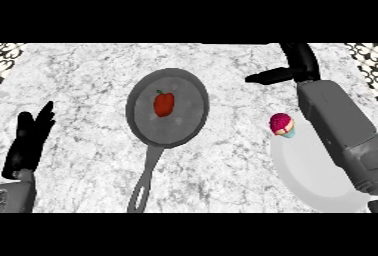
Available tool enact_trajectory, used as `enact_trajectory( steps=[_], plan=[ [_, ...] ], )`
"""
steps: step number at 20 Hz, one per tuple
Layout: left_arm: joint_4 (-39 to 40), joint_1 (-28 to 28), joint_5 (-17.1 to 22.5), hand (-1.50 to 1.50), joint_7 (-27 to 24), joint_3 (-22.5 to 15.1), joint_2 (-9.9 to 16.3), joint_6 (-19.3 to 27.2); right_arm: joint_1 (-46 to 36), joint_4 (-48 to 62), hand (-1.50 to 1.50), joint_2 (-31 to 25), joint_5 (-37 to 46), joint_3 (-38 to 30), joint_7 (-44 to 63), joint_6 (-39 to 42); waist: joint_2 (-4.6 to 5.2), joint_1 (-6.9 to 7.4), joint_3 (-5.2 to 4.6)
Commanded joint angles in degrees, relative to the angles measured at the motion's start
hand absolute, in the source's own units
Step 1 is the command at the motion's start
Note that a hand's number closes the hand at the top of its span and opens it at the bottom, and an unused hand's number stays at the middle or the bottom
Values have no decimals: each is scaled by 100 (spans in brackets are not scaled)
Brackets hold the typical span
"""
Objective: Pick the bell pepper from the plate and place it in the pan
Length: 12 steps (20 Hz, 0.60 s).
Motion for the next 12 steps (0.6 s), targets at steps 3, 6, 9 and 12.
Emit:
enact_trajectory(
  steps=[3,6,9,12],
  plan=[
    [200,-264,44,0,92,110,67,-37,317,6,-150,-953,55,-169,-256,1220,4,-50,-1],
    [-161,298,-126,0,-226,-74,-179,109,399,218,-150,-1033,255,-226,-568,1335,10,24,1],
    [-407,208,-129,0,157,-116,-125,39,244,434,-150,-1489,236,-405,-491,1809,15,49,3],
    [123,-59,-119,0,-47,-27,-163,87,636,264,-150,-1564,380,-418,-912,1926,4,-17,0]
  ],
)
